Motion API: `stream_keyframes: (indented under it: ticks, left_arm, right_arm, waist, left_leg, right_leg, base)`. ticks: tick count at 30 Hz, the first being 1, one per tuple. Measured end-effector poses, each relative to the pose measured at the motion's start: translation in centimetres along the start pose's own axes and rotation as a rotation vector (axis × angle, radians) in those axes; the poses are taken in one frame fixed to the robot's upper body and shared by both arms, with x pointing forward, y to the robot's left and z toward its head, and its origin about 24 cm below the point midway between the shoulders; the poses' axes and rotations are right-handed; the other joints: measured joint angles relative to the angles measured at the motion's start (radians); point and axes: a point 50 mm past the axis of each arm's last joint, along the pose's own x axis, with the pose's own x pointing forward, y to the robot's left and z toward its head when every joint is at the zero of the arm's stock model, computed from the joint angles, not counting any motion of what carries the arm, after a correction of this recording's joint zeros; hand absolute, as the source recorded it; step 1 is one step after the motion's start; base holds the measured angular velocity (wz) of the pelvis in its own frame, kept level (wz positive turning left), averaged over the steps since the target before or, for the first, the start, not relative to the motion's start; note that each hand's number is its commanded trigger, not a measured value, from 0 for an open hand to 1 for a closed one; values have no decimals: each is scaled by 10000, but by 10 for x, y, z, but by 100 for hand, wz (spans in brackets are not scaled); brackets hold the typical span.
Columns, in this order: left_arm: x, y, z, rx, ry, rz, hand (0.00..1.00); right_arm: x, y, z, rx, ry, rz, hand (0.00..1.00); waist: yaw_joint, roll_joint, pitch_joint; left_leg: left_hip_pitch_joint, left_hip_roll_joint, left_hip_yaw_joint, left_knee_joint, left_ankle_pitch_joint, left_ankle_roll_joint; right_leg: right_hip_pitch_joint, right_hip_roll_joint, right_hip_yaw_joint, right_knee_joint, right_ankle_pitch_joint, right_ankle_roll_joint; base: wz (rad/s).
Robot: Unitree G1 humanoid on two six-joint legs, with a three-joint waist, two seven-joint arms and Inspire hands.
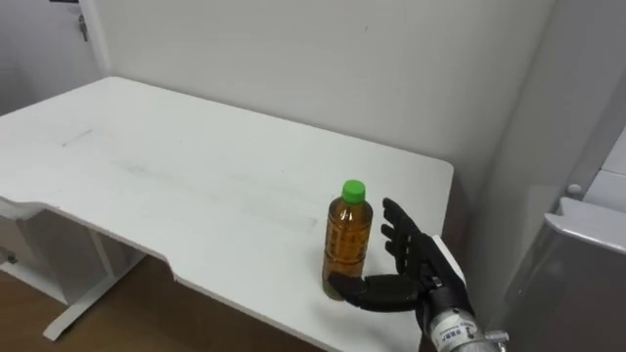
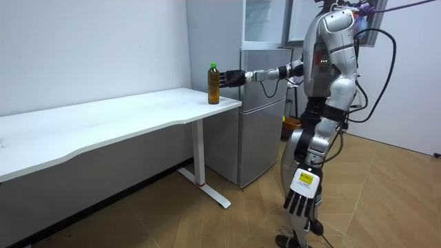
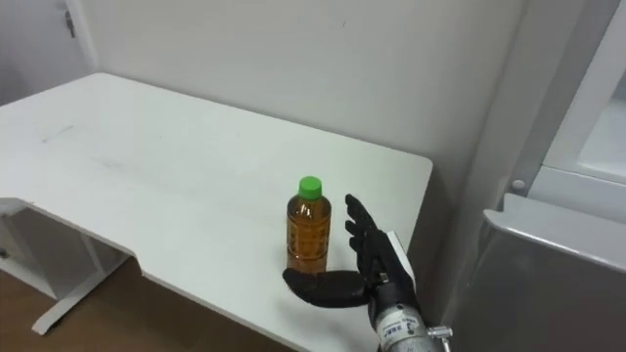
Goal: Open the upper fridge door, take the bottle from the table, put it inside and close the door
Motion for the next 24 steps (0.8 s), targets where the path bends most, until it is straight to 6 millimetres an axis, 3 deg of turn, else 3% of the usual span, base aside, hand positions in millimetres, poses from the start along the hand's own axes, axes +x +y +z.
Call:
stream_keyframes:
  ticks: [6,16,24]
  left_arm:
    - [0,-1,0,42,60,-180,0]
    - [1,-6,3,357,207,-342,0]
    - [1,-5,3,350,217,-84,0]
  right_arm:
    - [8,6,-8,99,560,59,0]
    - [11,10,-17,498,1055,-181,0]
    - [11,9,-19,837,1167,-662,0]
  waist:
    - [77,137,90]
    - [481,140,82]
    - [547,153,73]
  left_leg:
    - [-100,-18,1,75,1,1]
    - [-377,-64,-15,94,80,30]
    - [-405,-89,-101,104,116,37]
  right_leg:
    - [-35,-24,-54,-4,0,0]
    - [-245,-70,-196,16,0,0]
    - [-247,-88,-260,11,0,0]
  base:
    - [0]
    - [3]
    - [3]
